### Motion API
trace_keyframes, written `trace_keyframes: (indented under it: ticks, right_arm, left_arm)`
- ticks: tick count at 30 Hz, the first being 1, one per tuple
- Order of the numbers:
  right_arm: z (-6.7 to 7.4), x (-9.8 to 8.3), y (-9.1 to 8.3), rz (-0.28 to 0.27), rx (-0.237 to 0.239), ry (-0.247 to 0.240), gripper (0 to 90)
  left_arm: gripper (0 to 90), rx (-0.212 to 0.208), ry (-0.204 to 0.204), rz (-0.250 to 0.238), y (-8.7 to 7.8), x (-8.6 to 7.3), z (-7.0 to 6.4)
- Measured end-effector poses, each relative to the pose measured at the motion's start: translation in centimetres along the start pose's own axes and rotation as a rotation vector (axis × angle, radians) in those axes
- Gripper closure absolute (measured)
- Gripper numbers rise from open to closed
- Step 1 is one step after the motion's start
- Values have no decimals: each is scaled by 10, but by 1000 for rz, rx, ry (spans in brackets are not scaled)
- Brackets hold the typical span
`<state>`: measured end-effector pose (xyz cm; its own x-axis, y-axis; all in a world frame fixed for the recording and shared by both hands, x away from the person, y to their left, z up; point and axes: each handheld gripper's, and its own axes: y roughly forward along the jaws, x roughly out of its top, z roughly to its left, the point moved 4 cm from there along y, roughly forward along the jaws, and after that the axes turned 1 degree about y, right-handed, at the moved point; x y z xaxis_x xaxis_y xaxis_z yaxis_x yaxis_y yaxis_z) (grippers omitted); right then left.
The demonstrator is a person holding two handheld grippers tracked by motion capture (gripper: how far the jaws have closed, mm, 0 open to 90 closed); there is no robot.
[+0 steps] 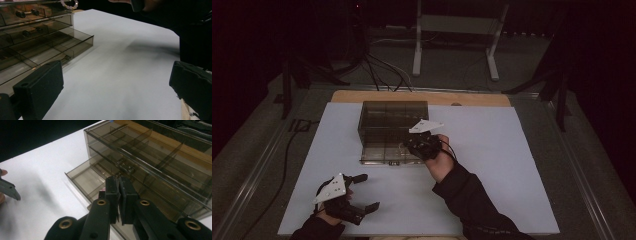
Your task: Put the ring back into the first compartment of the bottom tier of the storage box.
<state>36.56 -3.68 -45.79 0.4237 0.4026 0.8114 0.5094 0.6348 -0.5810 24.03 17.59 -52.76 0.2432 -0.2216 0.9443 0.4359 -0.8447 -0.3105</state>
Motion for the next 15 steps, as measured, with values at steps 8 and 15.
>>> trace_keyframes:
  ticks: [8,15]
  right_arm:
    - [4,7,8,-1,19,15,868]
    - [9,12,17,0,27,14,868]
  left_arm:
    - [5,-2,0,-2,-1,0,0]
    - [5,-2,0,-3,-1,0,0]
